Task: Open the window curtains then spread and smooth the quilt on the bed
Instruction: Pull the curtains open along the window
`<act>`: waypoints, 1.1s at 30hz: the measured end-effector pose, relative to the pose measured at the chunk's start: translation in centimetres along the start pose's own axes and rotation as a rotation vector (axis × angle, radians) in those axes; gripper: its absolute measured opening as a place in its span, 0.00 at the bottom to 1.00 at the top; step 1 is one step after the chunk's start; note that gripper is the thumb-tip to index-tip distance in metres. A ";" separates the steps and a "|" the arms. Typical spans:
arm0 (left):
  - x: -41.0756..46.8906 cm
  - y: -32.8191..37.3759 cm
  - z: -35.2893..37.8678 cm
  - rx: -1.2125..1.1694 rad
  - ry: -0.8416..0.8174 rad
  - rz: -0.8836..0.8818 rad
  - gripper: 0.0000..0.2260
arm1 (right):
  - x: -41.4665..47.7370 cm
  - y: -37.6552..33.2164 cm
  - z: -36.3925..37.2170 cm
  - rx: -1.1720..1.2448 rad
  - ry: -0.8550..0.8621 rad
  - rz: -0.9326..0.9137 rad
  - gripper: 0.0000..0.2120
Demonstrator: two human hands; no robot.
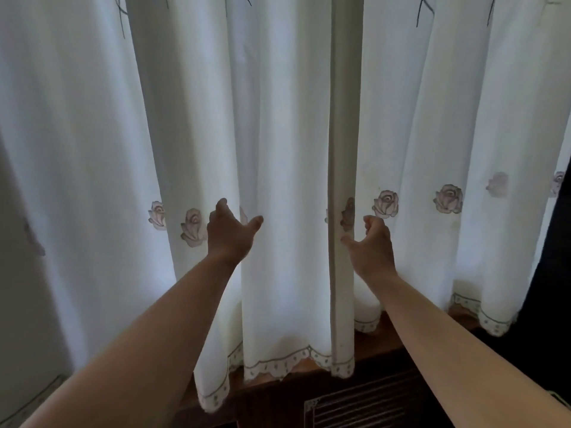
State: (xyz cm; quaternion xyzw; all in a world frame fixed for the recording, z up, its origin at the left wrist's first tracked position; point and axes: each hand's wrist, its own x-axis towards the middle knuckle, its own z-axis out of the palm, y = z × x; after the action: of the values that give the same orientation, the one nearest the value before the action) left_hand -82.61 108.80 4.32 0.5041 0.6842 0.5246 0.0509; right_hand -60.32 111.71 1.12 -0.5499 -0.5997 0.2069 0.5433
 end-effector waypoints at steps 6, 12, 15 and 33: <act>3.1 0.8 3.2 -0.035 0.017 -0.081 0.33 | 4.1 0.5 1.5 0.006 -0.038 -0.017 0.35; 5.2 0.5 4.8 0.065 0.170 -0.076 0.06 | 7.3 0.5 2.9 0.032 -0.051 -0.070 0.35; 4.8 0.7 5.0 0.084 0.225 -0.080 0.06 | 8.3 0.3 3.6 0.014 -0.040 -0.113 0.38; 1.5 -4.4 -2.9 0.540 0.524 -0.056 0.15 | 6.2 -4.2 11.2 0.055 -0.184 -0.640 0.39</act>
State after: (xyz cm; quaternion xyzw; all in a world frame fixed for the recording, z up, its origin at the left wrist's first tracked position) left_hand -87.89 108.21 2.87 0.3292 0.8012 0.4349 -0.2460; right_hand -70.79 119.86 3.64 -0.2977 -0.7827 0.0908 0.5390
